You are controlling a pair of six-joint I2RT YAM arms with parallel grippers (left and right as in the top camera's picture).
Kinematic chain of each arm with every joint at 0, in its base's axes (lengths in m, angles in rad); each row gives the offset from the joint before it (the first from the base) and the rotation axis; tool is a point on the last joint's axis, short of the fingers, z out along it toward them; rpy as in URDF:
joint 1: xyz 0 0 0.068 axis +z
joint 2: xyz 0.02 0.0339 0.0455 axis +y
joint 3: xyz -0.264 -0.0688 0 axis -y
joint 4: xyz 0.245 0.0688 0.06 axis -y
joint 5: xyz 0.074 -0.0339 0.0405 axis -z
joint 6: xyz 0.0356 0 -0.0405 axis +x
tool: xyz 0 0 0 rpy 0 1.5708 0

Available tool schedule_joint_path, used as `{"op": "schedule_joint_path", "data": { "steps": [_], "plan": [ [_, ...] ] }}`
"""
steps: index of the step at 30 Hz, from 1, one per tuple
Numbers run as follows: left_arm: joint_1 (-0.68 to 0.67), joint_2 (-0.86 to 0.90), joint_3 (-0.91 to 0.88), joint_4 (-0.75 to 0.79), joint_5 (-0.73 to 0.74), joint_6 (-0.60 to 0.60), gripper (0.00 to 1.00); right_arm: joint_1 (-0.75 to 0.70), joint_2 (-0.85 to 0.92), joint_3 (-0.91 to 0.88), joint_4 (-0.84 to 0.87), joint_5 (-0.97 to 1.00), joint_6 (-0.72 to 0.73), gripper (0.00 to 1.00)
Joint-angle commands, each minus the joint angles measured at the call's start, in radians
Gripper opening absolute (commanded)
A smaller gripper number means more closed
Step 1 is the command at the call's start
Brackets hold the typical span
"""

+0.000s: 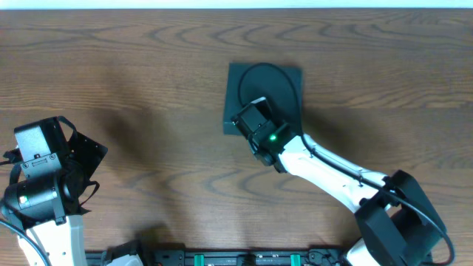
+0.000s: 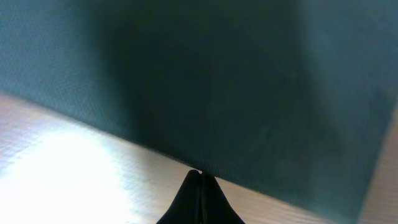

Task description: Pack container

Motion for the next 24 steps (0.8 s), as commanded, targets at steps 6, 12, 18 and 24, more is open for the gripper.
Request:
{"op": "schedule_joint_path", "data": {
  "steps": [6,12,18,24],
  "plan": [
    [0.003,0.002,0.019,0.0,-0.016,0.011,0.95,-0.05,0.013,0.01,0.039,0.095,-0.028,0.01],
    [0.003,0.002,0.019,0.0,-0.016,0.011,0.95,-0.04,-0.03,0.01,-0.014,-0.069,-0.028,0.01],
    [0.003,0.002,0.019,0.0,-0.016,0.011,0.95,-0.074,-0.167,0.01,-0.032,0.07,-0.028,0.02],
    [0.003,0.002,0.019,0.0,-0.016,0.011,0.95,-0.246,-0.224,0.01,0.019,0.064,-0.005,0.01]
  ]
}}
